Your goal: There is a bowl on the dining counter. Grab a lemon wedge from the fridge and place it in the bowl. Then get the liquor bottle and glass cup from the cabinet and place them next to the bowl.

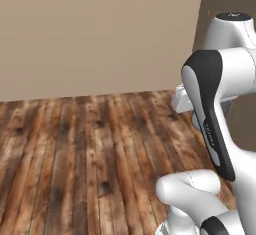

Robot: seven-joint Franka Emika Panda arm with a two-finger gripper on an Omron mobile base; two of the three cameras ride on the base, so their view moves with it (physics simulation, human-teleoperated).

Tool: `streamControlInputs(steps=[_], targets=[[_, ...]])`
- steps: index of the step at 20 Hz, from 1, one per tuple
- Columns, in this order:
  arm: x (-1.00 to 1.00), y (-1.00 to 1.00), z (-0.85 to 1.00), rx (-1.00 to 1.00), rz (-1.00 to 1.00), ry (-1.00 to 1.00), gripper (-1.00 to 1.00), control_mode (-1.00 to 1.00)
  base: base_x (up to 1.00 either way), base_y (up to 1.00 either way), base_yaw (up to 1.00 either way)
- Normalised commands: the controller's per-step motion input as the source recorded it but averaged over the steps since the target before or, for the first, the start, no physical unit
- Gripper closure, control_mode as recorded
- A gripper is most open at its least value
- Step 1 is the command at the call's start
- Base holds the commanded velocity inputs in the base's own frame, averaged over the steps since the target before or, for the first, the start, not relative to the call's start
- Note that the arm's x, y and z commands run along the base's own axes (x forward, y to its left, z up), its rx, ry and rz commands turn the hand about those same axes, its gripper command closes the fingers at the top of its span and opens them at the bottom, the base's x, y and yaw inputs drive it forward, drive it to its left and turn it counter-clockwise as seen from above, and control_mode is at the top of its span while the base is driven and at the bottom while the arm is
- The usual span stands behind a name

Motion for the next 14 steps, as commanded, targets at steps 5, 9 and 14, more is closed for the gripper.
streamControlInputs(steps=[5,9,14], targets=[[0.00,0.00,0.00,0.00,0.00,0.00,1.00,1.00,1.00,-0.26,0.60],[0.00,0.00,0.00,0.00,0.00,0.00,1.00,1.00,1.00,-0.48,0.57],[0.00,0.00,0.00,0.00,0.00,0.00,1.00,1.00,0.90,-0.64,0.51]])
